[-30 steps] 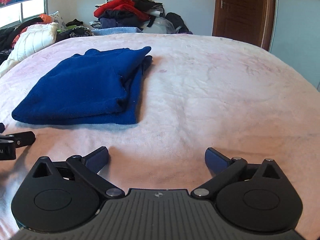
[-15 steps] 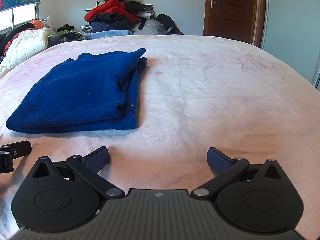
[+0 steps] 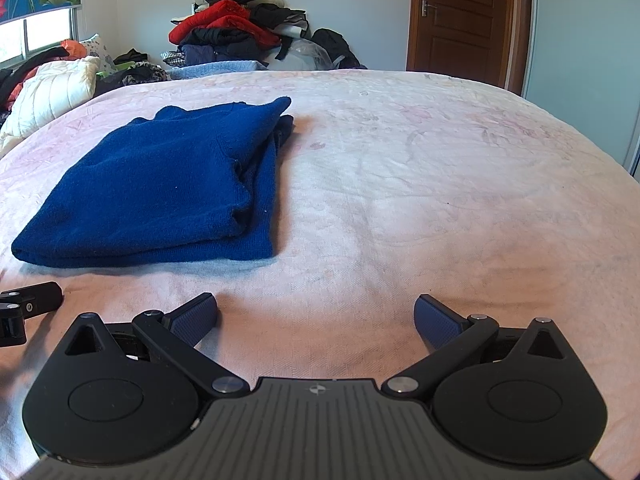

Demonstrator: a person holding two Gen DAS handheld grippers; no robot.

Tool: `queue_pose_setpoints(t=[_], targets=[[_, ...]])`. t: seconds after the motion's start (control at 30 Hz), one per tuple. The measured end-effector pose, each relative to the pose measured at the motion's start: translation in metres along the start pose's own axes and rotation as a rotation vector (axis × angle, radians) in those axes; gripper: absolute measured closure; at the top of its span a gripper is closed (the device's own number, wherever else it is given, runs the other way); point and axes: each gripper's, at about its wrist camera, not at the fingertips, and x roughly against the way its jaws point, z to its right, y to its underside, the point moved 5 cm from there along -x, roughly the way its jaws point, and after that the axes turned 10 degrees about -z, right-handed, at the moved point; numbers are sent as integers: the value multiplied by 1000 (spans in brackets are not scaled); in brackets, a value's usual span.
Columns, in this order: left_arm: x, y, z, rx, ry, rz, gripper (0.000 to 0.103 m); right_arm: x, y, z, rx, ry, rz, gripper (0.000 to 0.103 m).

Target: Fold small clothes

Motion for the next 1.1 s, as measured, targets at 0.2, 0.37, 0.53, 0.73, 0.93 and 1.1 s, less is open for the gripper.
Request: queue_pose_setpoints(t=[0.2,0.37,0.53,0.73,0.93,1.1], targets=[[0,0,0,0,0,0,0,0,0,0,0,0,0,0],[0,0,0,1,0,0,0,0,0,0,0,0,0,1],[0,0,0,1,0,0,0,0,0,0,0,0,0,1],[0,0,0,1,0,0,0,0,0,0,0,0,0,1],[0,0,1,2,0,0,0,1,1,1,-2,7,1,1],[0,-1,0,2,0,0,0,3,3,2,-11,8,3,1]])
